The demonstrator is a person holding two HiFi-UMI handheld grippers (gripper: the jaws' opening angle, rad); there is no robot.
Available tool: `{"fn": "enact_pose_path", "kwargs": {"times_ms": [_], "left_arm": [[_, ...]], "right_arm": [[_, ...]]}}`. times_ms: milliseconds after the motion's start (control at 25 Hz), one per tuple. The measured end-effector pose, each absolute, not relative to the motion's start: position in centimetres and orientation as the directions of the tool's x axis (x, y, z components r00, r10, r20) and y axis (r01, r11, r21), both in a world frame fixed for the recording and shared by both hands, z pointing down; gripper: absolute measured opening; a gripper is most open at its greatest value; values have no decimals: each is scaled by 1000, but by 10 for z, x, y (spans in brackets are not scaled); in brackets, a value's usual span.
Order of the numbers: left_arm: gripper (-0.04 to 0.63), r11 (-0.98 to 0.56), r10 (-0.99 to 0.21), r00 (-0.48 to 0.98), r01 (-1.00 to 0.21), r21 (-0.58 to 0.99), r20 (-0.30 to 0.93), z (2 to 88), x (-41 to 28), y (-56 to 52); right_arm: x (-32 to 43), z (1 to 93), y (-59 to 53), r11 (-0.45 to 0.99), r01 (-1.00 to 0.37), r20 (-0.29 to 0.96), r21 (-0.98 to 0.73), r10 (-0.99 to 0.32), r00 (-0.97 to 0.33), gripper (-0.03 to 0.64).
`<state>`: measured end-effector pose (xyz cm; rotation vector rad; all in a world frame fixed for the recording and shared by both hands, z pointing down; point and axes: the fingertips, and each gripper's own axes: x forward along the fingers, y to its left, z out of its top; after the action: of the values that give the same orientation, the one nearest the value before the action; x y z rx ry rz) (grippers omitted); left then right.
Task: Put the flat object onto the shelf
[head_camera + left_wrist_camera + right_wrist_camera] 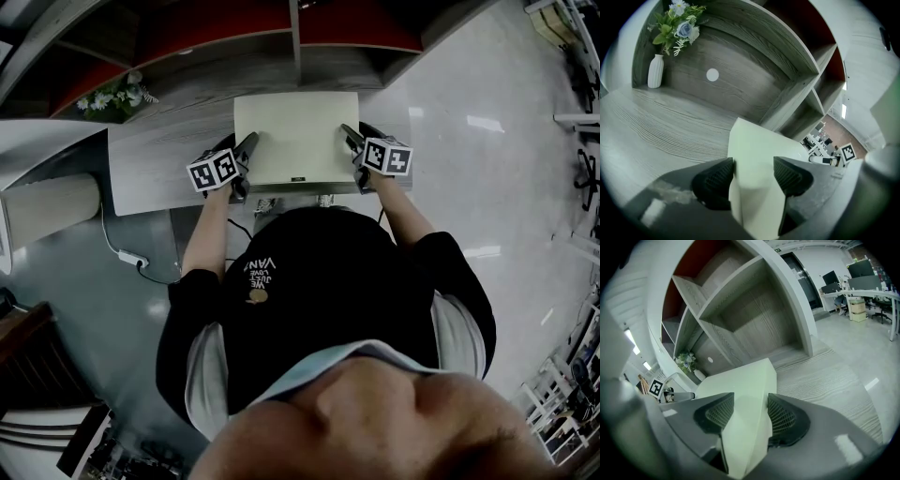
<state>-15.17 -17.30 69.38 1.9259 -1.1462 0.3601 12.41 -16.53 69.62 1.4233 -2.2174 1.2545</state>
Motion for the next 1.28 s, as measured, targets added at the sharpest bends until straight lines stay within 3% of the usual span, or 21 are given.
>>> {"fn": "enact_pose_path", "kwargs": {"times_ms": [840, 1280], "left_arm": [[256, -272, -724, 510, -829, 488, 464, 624, -161, -168], [255, -307, -802, 502, -811, 498, 324, 565, -168, -169]], "right_arm": [[121, 616, -164, 244, -833, 415, -497, -776, -475, 190], [117, 537, -168, 347, -825, 243, -446, -840, -485, 190]]}}
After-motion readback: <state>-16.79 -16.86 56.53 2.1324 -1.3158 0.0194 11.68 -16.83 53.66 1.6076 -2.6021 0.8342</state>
